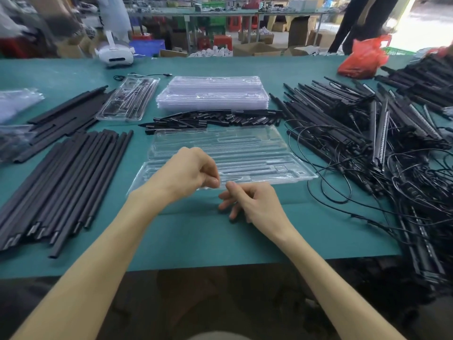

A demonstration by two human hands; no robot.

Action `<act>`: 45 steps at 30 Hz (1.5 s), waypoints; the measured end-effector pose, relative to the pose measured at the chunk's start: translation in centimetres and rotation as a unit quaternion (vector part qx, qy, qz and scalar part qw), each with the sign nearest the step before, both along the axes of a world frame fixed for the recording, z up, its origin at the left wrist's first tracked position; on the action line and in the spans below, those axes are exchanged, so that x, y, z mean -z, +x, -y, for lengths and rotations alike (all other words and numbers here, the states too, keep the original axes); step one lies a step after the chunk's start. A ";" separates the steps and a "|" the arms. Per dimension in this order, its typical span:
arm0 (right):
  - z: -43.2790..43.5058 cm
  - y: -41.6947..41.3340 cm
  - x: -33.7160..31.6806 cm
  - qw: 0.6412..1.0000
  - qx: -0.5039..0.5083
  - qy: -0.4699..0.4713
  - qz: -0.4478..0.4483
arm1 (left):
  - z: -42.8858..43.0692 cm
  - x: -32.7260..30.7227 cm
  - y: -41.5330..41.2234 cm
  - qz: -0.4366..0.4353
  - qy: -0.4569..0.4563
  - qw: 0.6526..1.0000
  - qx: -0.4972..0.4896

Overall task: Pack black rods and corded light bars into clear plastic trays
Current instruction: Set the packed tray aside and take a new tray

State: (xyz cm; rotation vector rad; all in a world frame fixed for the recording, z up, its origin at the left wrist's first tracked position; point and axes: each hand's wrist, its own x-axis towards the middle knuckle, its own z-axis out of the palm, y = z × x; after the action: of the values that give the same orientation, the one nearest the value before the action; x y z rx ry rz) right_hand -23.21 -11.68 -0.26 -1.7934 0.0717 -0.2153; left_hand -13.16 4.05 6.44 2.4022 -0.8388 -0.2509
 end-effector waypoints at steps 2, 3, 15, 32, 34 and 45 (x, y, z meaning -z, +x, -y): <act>0.0 0.0 0.1 1.000 -0.001 0.002 -0.001 | 0.1 0.1 0.1 0.004 0.006 1.000 -0.004; 0.0 0.0 0.1 1.000 -0.002 0.000 -0.002 | 0.1 0.1 0.1 0.004 0.006 1.000 -0.005; 0.4 0.2 -0.2 0.996 -0.001 0.087 -0.007 | -0.9 -1.2 0.5 0.038 -0.032 0.999 0.007; 0.4 0.1 -0.2 0.995 -0.012 0.095 0.000 | 1.3 -1.4 -1.1 0.098 0.020 0.993 0.057; 0.4 0.0 -0.3 0.996 -0.014 0.092 0.000 | 1.4 -1.5 -1.1 0.103 0.025 0.993 0.053; 0.3 0.2 -0.4 0.997 -0.016 0.080 0.002 | 1.2 -1.6 -0.9 0.102 0.044 0.992 0.061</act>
State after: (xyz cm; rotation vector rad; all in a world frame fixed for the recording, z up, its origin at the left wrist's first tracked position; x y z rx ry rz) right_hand -23.02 -11.99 0.15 -1.6330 0.0562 -0.1861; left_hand -14.08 2.82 8.01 2.4923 -1.0901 -0.0930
